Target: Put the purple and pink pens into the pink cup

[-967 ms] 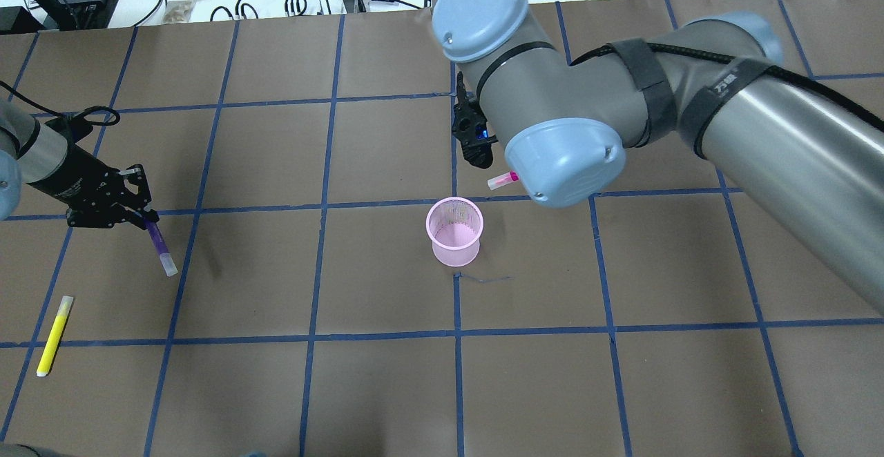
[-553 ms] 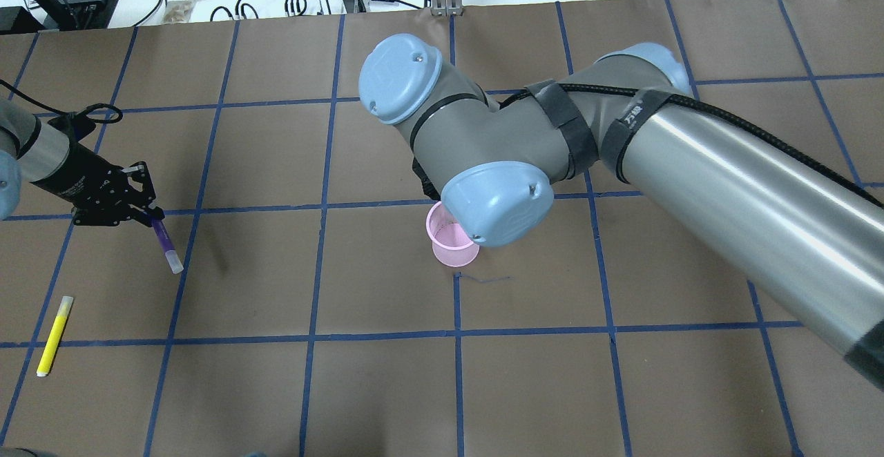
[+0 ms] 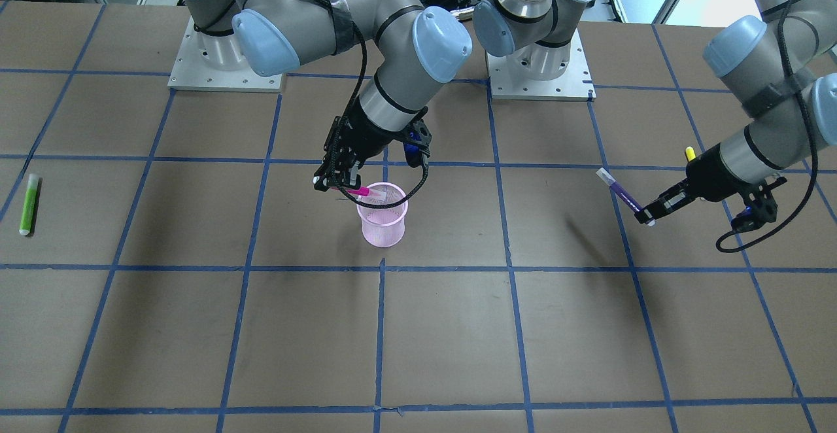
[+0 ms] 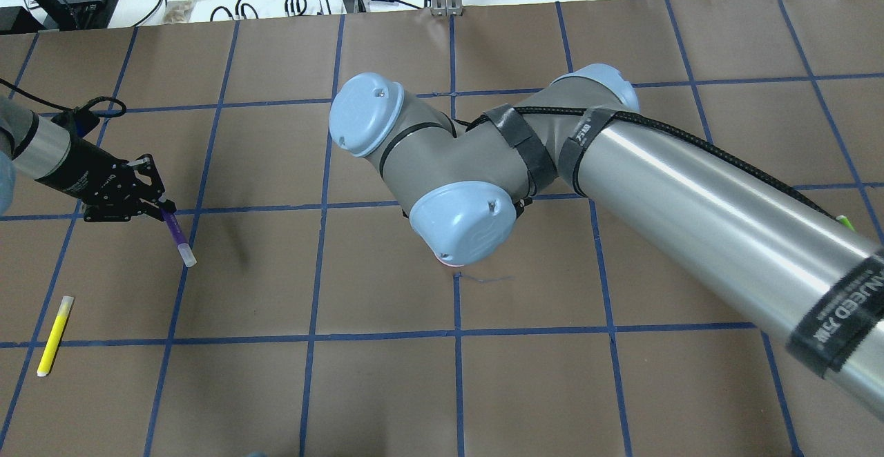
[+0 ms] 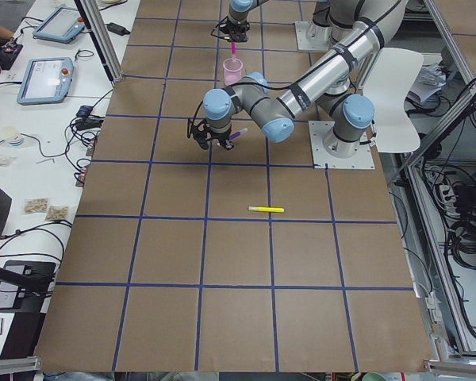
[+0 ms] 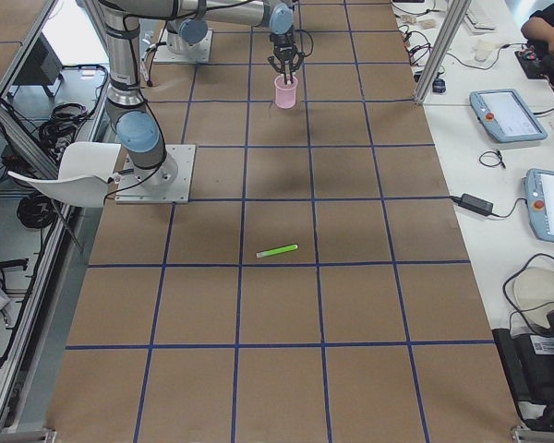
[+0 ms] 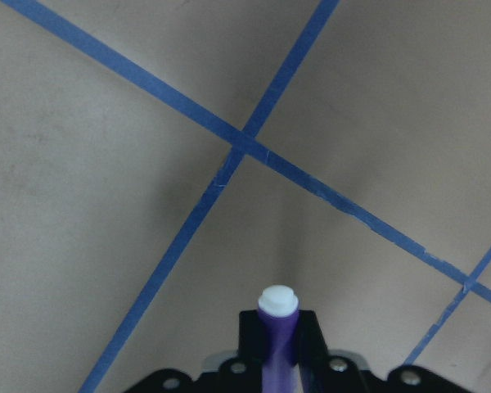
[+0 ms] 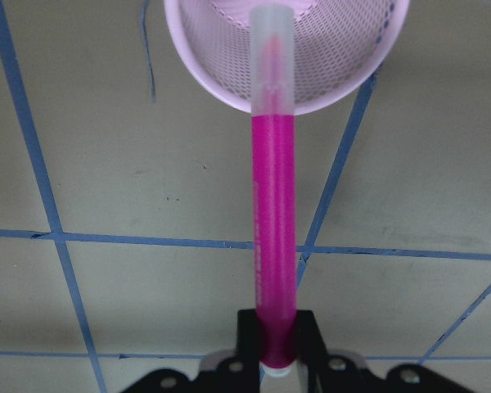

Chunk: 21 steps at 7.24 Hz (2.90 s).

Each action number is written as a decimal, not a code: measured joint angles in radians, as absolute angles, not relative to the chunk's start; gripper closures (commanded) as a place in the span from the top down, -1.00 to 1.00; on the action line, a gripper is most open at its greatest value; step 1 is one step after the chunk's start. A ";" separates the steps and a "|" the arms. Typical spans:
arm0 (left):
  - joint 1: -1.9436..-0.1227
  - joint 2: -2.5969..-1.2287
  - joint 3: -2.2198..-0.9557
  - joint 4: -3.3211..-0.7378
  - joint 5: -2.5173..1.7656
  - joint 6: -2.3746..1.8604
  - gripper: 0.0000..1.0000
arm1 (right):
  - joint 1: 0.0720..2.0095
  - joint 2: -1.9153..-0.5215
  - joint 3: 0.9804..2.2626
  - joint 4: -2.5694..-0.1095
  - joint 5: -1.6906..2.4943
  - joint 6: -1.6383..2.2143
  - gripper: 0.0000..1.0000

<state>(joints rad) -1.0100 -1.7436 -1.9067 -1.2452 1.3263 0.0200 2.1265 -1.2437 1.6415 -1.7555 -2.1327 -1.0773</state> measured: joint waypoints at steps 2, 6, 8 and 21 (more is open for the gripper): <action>-1.026 -1.738 -1.907 -1.247 1.325 0.020 -1.00 | 2.142 -1.210 1.607 -1.719 -2.134 -1.040 -1.00; -1.044 -1.719 -1.908 -1.249 1.294 0.020 -1.00 | 2.166 -1.189 1.593 -1.692 -2.136 -0.999 0.67; -1.048 -1.714 -1.908 -1.250 1.290 0.020 -1.00 | 2.171 -1.191 1.580 -1.692 -2.132 -0.998 0.88; -1.918 -1.629 -1.902 -0.747 1.777 -0.814 -1.00 | 1.528 -1.543 1.565 -1.586 -1.576 0.081 1.00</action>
<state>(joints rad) -1.9175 -1.6288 -1.9020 -0.7469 1.7770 -0.8143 1.5283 -1.5435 1.5649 -1.5856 -1.5759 0.0809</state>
